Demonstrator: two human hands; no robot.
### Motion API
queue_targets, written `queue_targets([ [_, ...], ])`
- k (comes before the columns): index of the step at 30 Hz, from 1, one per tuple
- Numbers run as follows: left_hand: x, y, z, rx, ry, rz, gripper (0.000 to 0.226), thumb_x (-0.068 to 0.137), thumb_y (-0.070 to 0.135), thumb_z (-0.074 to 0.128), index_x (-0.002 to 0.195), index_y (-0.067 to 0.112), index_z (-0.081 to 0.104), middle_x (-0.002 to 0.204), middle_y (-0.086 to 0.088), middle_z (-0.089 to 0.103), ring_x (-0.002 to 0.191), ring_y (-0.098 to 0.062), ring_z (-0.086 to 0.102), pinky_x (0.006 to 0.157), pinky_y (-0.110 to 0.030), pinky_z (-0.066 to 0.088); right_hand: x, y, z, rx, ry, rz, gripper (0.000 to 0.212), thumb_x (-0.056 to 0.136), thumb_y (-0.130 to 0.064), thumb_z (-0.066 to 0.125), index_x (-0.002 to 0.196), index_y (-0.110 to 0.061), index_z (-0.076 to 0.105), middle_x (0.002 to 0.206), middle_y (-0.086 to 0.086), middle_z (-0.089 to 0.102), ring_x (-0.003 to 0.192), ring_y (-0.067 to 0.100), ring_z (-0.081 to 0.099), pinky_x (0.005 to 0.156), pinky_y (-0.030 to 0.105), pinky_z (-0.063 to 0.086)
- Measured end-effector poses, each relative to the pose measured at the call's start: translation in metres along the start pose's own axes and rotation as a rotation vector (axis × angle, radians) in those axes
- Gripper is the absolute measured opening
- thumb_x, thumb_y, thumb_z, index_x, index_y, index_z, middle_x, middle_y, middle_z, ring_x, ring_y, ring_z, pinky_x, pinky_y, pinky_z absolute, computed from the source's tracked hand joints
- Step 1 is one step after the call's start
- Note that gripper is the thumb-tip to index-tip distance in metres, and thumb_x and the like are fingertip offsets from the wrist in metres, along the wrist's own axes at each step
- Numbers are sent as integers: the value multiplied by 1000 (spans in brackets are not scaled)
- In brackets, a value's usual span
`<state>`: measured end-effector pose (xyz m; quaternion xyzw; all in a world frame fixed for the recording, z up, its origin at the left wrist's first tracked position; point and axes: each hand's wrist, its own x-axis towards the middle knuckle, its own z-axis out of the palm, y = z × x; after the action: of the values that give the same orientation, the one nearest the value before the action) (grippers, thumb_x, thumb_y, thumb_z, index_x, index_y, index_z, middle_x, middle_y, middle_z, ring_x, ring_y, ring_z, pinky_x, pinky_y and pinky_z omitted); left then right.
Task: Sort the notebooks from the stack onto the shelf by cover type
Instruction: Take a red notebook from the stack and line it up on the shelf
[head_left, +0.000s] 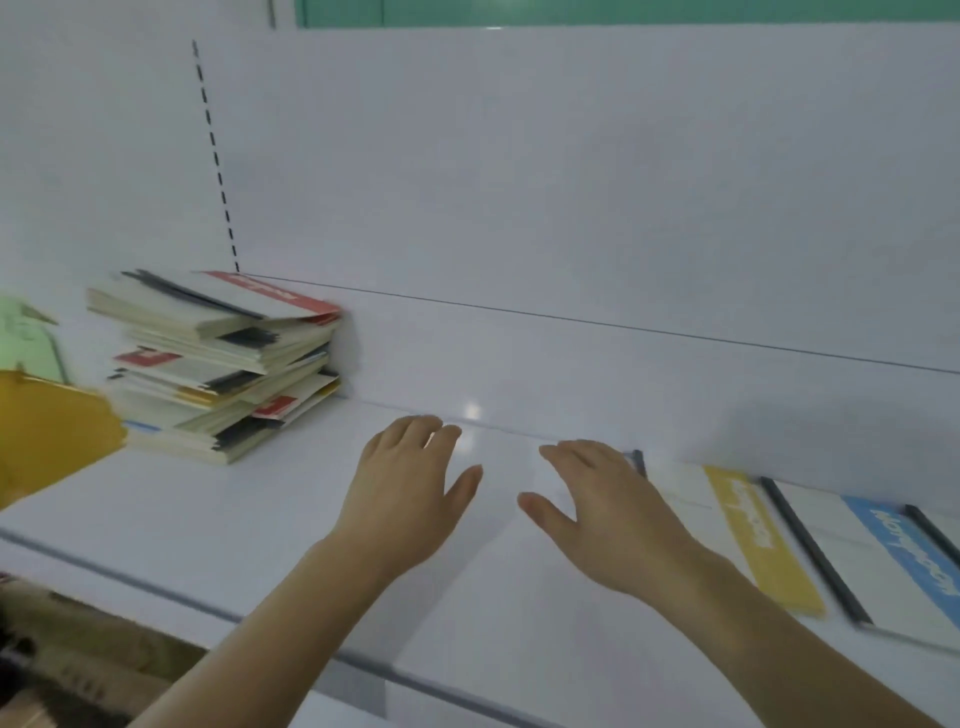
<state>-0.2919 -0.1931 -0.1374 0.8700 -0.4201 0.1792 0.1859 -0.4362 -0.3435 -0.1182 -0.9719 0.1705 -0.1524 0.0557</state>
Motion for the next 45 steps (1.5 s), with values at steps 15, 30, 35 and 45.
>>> queue_targets([
  [15,-9,-216,-117,-27,280,-135,34,98,35,54,125,16,64,124,1,65,117,-22,58,96,-36,47,148,-234,19,123,226,-176,46,103,-40,37,143,-17,40,143,0,46,133,17,37,106,29,35],
  [30,71,-270,-110,170,184,-82,66,100,63,10,111,33,67,112,16,68,112,-10,59,105,-32,38,266,-236,30,-27,171,-289,24,97,-40,46,86,-26,63,80,-6,64,74,18,59,64,36,49],
  [35,83,-271,-122,-86,200,-139,60,101,58,18,82,23,63,83,8,64,88,-16,59,78,-33,44,273,-238,2,220,351,-263,36,97,-44,54,75,-20,69,56,-3,59,54,13,55,56,32,45],
  [45,114,-271,-147,-1340,335,-449,8,102,32,53,104,31,60,102,3,74,97,-20,72,83,-42,61,246,-304,21,4,422,-454,48,101,-42,28,130,-19,58,126,0,65,115,20,60,97,39,50],
])
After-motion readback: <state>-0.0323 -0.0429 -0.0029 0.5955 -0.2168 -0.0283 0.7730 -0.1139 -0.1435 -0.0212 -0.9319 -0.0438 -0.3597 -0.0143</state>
